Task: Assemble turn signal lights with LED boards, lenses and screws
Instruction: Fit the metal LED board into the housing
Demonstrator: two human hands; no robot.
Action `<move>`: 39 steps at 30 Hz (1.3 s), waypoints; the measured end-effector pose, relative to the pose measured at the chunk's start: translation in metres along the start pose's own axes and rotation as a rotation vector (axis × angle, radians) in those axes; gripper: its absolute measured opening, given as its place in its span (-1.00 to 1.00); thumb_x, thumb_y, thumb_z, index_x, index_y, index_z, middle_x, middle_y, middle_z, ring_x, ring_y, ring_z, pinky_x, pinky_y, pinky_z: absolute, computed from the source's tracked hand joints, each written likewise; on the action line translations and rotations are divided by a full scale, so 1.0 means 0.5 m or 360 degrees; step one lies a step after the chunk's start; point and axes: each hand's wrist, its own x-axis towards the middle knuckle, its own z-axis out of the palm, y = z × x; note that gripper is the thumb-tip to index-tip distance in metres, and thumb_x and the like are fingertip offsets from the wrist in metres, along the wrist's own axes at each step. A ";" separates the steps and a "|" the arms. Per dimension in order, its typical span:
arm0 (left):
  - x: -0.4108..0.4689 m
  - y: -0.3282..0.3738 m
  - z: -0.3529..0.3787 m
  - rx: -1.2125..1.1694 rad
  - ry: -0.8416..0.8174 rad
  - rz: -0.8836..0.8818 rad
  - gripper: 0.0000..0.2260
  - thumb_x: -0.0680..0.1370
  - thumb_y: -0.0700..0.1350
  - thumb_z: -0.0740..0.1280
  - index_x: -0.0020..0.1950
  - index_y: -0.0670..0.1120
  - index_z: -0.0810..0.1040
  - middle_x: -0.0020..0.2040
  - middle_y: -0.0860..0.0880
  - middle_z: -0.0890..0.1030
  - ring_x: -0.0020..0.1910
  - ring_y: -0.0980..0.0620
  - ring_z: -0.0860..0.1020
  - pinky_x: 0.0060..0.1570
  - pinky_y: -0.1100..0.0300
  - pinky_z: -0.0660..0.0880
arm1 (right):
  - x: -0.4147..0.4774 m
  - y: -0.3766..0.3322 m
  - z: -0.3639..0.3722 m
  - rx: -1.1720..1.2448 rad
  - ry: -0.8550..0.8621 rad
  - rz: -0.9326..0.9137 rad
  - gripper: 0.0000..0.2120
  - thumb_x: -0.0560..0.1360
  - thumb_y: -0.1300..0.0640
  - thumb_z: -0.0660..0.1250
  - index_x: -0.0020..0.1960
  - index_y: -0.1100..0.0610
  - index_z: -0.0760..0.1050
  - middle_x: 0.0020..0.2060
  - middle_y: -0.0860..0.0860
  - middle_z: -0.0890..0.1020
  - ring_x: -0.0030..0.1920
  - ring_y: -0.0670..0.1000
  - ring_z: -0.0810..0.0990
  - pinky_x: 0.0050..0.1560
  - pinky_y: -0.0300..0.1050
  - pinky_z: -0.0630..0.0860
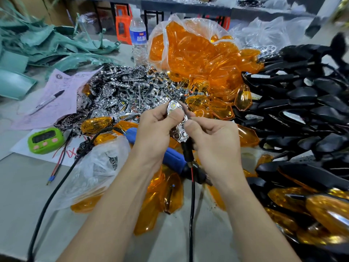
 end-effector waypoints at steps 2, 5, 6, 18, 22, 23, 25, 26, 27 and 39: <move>-0.009 -0.001 0.007 -0.0030 0.0010 0.0027 -0.86 0.55 -0.15 0.34 -0.10 -0.08 0.70 -0.11 -0.14 0.72 -0.04 -0.11 0.66 0.12 -0.08 0.59 | -0.003 -0.004 0.004 -0.0107 0.0087 -0.0056 -0.62 0.56 0.19 0.46 -0.18 -0.32 0.67 -0.28 -0.27 0.73 -0.25 -0.15 0.72 -0.35 -0.21 0.62; -0.019 -0.001 0.023 0.0034 0.0063 0.0091 -0.82 0.60 -0.22 0.32 -0.13 -0.08 0.69 -0.20 -0.05 0.70 -0.14 0.00 0.64 -0.06 0.10 0.60 | -0.007 0.002 0.012 -0.0193 0.0224 -0.0059 -0.66 0.56 0.16 0.47 -0.11 -0.32 0.66 -0.29 -0.29 0.72 -0.22 -0.14 0.72 -0.28 -0.12 0.65; -0.020 0.000 0.027 0.0079 0.0082 0.0114 -0.81 0.61 -0.24 0.33 -0.14 -0.08 0.69 -0.22 -0.02 0.70 -0.17 0.04 0.63 -0.10 0.14 0.59 | -0.009 0.004 0.013 -0.0208 0.0265 -0.0049 -0.68 0.56 0.14 0.47 -0.10 -0.33 0.64 -0.32 -0.34 0.69 -0.23 -0.19 0.70 -0.25 -0.16 0.65; -0.013 -0.006 0.041 -0.0053 0.0049 -0.0180 -0.75 0.62 -0.22 0.37 -0.19 -0.02 0.76 -0.13 -0.06 0.72 -0.05 -0.02 0.64 0.02 0.09 0.55 | 0.001 0.019 -0.019 -0.0423 0.0241 -0.0074 -0.59 0.61 0.00 0.39 -0.42 -0.05 0.59 -0.59 -0.13 0.40 -0.53 -0.13 0.30 -0.50 -0.33 0.18; -0.005 -0.015 0.043 -0.0101 0.0082 -0.0277 -0.77 0.62 -0.23 0.37 -0.16 -0.06 0.76 -0.12 -0.08 0.72 -0.01 -0.07 0.65 0.17 -0.03 0.56 | 0.001 0.025 -0.010 -0.0572 0.0331 -0.0091 -0.45 0.62 0.00 0.39 -0.53 -0.19 0.37 -0.62 -0.21 0.39 -0.55 -0.13 0.36 -0.50 -0.39 0.24; -0.005 -0.018 0.043 -0.0065 0.0088 -0.0275 -0.75 0.63 -0.22 0.37 -0.17 -0.04 0.77 -0.13 -0.06 0.72 0.01 -0.07 0.65 0.22 -0.05 0.55 | 0.000 0.028 -0.008 -0.0571 0.0348 -0.0062 -0.45 0.62 -0.02 0.38 -0.53 -0.16 0.38 -0.62 -0.21 0.40 -0.54 -0.14 0.37 -0.50 -0.38 0.24; -0.003 -0.026 0.044 -0.0022 0.0100 -0.0280 -0.75 0.63 -0.21 0.38 -0.16 -0.01 0.78 -0.09 -0.06 0.73 0.08 -0.10 0.65 0.31 -0.10 0.53 | 0.002 0.036 -0.005 -0.0513 0.0340 0.0018 -0.48 0.63 -0.04 0.37 -0.51 -0.09 0.44 -0.61 -0.21 0.41 -0.54 -0.13 0.37 -0.50 -0.33 0.25; -0.004 -0.030 0.042 -0.0032 0.0113 -0.0298 -0.78 0.64 -0.20 0.38 -0.12 -0.03 0.78 -0.04 -0.09 0.73 0.14 -0.14 0.66 0.35 -0.12 0.52 | 0.003 0.037 -0.005 -0.0484 0.0321 0.0054 -0.49 0.63 -0.05 0.36 -0.49 -0.04 0.46 -0.61 -0.19 0.41 -0.54 -0.12 0.36 -0.51 -0.31 0.25; -0.004 -0.033 0.039 -0.0049 0.0126 -0.0321 -0.81 0.65 -0.19 0.37 -0.07 -0.06 0.77 0.01 -0.13 0.73 0.20 -0.18 0.65 0.36 -0.14 0.51 | 0.004 0.037 -0.005 -0.0470 0.0302 0.0076 -0.50 0.63 -0.06 0.37 -0.48 0.00 0.49 -0.61 -0.17 0.41 -0.54 -0.11 0.35 -0.51 -0.29 0.24; -0.032 0.005 -0.005 0.0074 0.0312 -0.0391 -0.71 0.65 -0.23 0.34 -0.27 -0.13 0.66 -0.30 -0.11 0.64 -0.31 -0.06 0.60 -0.13 -0.10 0.61 | -0.033 0.043 -0.012 -0.0328 0.0260 0.0277 -0.71 0.56 -0.16 0.32 -0.24 -0.07 0.66 -0.45 -0.13 0.65 -0.42 -0.11 0.60 -0.28 -0.04 0.59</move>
